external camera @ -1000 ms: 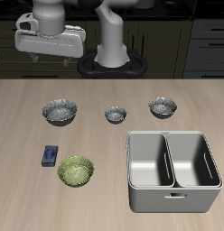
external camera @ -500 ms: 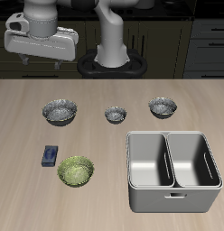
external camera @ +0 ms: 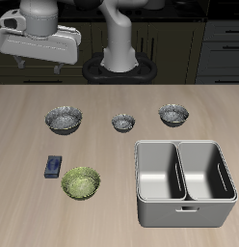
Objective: Place the green bowl in the left side of the drainer
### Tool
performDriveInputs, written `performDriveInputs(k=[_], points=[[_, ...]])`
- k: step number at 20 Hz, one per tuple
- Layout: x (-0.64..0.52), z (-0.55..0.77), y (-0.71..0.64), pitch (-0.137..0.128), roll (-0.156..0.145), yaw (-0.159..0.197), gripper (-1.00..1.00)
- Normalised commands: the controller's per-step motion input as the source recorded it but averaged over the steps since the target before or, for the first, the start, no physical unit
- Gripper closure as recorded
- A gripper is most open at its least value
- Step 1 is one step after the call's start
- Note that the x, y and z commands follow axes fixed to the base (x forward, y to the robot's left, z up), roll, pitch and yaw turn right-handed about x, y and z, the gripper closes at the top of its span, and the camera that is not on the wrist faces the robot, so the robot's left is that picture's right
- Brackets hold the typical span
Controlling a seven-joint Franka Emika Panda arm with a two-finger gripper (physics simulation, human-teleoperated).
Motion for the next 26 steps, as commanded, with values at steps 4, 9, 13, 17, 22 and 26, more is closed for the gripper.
performDriveInputs(k=[4, 9, 13, 17, 22, 26], points=[[0.23, 0.2, -0.03, -0.031, -0.025, 0.008, -1.0], [0.23, 0.11, 0.06, -0.016, -0.008, 0.0, -1.0], [0.25, 0.1, 0.26, -0.001, 0.031, 0.012, -1.0], [0.22, 0.05, 0.25, -0.011, 0.03, 0.003, -1.0], [0.2, 0.0, 0.16, -0.001, 0.006, -0.02, -1.0], [0.16, -0.07, 0.08, 0.004, 0.002, -0.013, -1.0]])
